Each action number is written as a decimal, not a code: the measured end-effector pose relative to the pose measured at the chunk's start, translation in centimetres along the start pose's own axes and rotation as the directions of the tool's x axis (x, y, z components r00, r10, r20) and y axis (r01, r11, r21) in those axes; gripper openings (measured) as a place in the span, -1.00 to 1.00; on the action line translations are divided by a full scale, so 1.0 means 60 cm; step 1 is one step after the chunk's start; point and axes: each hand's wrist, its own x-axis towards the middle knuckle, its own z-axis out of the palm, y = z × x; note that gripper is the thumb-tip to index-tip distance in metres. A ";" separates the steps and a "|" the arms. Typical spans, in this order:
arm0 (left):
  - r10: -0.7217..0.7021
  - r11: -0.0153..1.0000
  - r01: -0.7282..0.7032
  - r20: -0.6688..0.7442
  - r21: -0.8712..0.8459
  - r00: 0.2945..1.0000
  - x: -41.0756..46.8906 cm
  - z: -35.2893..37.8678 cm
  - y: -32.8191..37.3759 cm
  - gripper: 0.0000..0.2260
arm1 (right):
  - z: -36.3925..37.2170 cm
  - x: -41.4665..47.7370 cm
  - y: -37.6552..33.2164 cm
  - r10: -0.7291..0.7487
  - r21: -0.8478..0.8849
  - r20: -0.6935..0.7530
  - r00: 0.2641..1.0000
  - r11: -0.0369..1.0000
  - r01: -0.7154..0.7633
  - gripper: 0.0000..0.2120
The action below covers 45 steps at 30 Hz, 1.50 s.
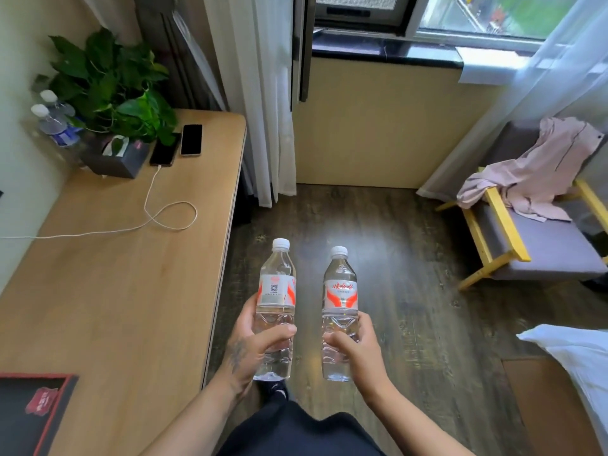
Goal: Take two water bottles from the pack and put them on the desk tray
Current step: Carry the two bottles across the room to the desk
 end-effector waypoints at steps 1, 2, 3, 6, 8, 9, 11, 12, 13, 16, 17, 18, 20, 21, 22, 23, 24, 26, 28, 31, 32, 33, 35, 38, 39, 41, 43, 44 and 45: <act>0.004 1.000 -0.004 0.012 0.005 1.000 0.018 -0.006 0.013 -0.25 | 0.010 0.015 -0.016 -0.003 0.002 -0.005 1.000 1.000 0.003 -0.33; 0.005 1.000 -0.005 0.022 0.004 1.000 0.036 -0.013 0.028 -0.25 | 0.020 0.032 -0.030 -0.005 -0.001 -0.009 1.000 1.000 0.005 -0.33; 0.009 1.000 -0.009 0.032 0.001 0.999 0.053 -0.019 0.043 -0.23 | 0.031 0.046 -0.045 -0.010 0.000 -0.011 1.000 1.000 0.010 -0.32; 0.034 0.999 -0.035 0.051 0.005 0.998 0.097 -0.030 0.086 -0.19 | 0.062 0.086 -0.086 -0.048 0.010 -0.001 0.999 0.999 0.048 -0.33; 0.032 0.999 -0.032 0.061 0.000 0.998 0.123 -0.036 0.104 -0.21 | 0.076 0.109 -0.107 -0.053 0.026 -0.001 0.999 0.998 0.053 -0.31; 0.030 1.000 -0.030 0.063 0.000 0.998 0.132 -0.038 0.111 -0.22 | 0.081 0.117 -0.116 -0.053 0.030 0.000 0.999 0.998 0.053 -0.31; 0.030 1.000 -0.029 0.056 -0.007 0.998 0.148 -0.041 0.124 -0.23 | 0.087 0.133 -0.132 -0.062 0.027 -0.002 0.998 0.998 0.062 -0.32; 0.033 0.999 -0.032 0.049 -0.014 0.998 0.155 -0.043 0.129 -0.24 | 0.090 0.141 -0.140 -0.066 0.022 0.000 0.998 0.998 0.066 -0.33; 0.036 0.999 -0.035 0.040 -0.022 0.999 0.162 -0.045 0.133 -0.25 | 0.091 0.150 -0.148 -0.068 0.017 0.004 0.998 0.998 0.067 -0.34; 0.035 0.998 -0.034 0.012 -0.054 0.999 0.184 -0.047 0.140 -0.22 | 0.096 0.180 -0.167 -0.066 -0.002 0.036 0.997 0.998 0.066 -0.35; 0.033 0.997 -0.034 -0.002 -0.065 0.999 0.188 -0.047 0.141 -0.20 | 0.098 0.189 -0.173 -0.064 -0.013 0.052 0.997 0.998 0.065 -0.34; 0.035 0.997 -0.036 -0.023 -0.074 0.999 0.191 -0.048 0.143 -0.18 | 0.100 0.199 -0.179 -0.062 -0.027 0.070 0.996 0.998 0.064 -0.35; 0.040 0.994 -0.048 -0.076 -0.096 0.996 0.191 -0.050 0.147 -0.16 | 0.107 0.219 -0.196 -0.057 -0.066 0.118 0.991 0.996 0.066 -0.35; 0.044 0.992 -0.056 -0.111 -0.109 0.993 0.191 -0.053 0.150 -0.17 | 0.113 0.231 -0.205 -0.057 -0.085 0.150 0.987 0.994 0.070 -0.35; 0.044 0.991 -0.062 -0.148 -0.119 0.988 0.190 -0.057 0.151 -0.18 | 0.120 0.241 -0.213 -0.056 -0.104 0.184 0.981 0.992 0.076 -0.35; 0.042 0.989 -0.066 -0.184 -0.130 0.982 0.190 -0.061 0.151 -0.19 | 0.127 0.252 -0.221 -0.054 -0.122 0.218 0.975 0.989 0.082 -0.35; 0.038 0.987 -0.071 -0.218 -0.143 0.975 0.189 -0.066 0.150 -0.20 | 0.137 0.262 -0.228 -0.051 -0.137 0.257 0.965 0.987 0.088 -0.37; 0.040 0.983 -0.091 -0.294 -0.162 0.955 0.182 -0.078 0.148 -0.23 | 0.161 0.279 -0.241 -0.040 -0.153 0.350 0.936 0.983 0.100 -0.41; 0.039 0.976 -0.117 -0.380 -0.184 0.924 0.170 -0.090 0.145 -0.23 | 0.188 0.292 -0.251 -0.029 -0.170 0.443 0.896 0.979 0.115 -0.39; 0.005 0.956 -0.159 -0.531 -0.245 0.847 0.142 -0.107 0.132 -0.20 | 0.230 0.300 -0.259 0.007 -0.221 0.579 0.815 0.964 0.149 -0.37; -0.008 0.949 -0.176 -0.575 -0.263 0.818 0.130 -0.111 0.127 -0.21 | 0.245 0.299 -0.259 0.023 -0.241 0.625 0.780 0.956 0.165 -0.37; -0.017 0.939 -0.200 -0.619 -0.280 0.785 0.117 -0.114 0.121 -0.23 | 0.259 0.297 -0.259 0.041 -0.261 0.668 0.743 0.948 0.182 -0.36; -0.035 0.920 -0.253 -0.705 -0.300 0.708 0.088 -0.116 0.109 -0.26 | 0.288 0.290 -0.257 0.079 -0.300 0.740 0.667 0.928 0.222 -0.33; -0.082 0.890 -0.324 -0.811 -0.321 0.579 0.038 -0.113 0.087 -0.25 | 0.331 0.268 -0.251 0.143 -0.335 0.827 0.544 0.902 0.273 -0.31; -0.097 0.879 -0.349 -0.838 -0.326 0.537 0.020 -0.111 0.079 -0.25 | 0.346 0.259 -0.248 0.171 -0.348 0.850 0.499 0.893 0.286 -0.29; -0.128 0.858 -0.397 -0.883 -0.327 0.451 -0.018 -0.108 0.063 -0.23 | 0.374 0.232 -0.240 0.233 -0.373 0.884 0.405 0.875 0.309 -0.29; -0.160 0.846 -0.431 -0.920 -0.315 0.359 -0.055 -0.107 0.050 -0.19 | 0.402 0.199 -0.232 0.265 -0.371 0.911 0.315 0.861 0.347 -0.27; -0.176 0.840 -0.446 -0.933 -0.309 0.314 -0.072 -0.106 0.044 -0.17 | 0.417 0.182 -0.227 0.273 -0.363 0.922 0.273 0.854 0.371 -0.26; -0.192 0.833 -0.462 -0.942 -0.304 0.274 -0.088 -0.106 0.037 -0.16 | 0.430 0.165 -0.221 0.283 -0.358 0.929 0.237 0.847 0.393 -0.26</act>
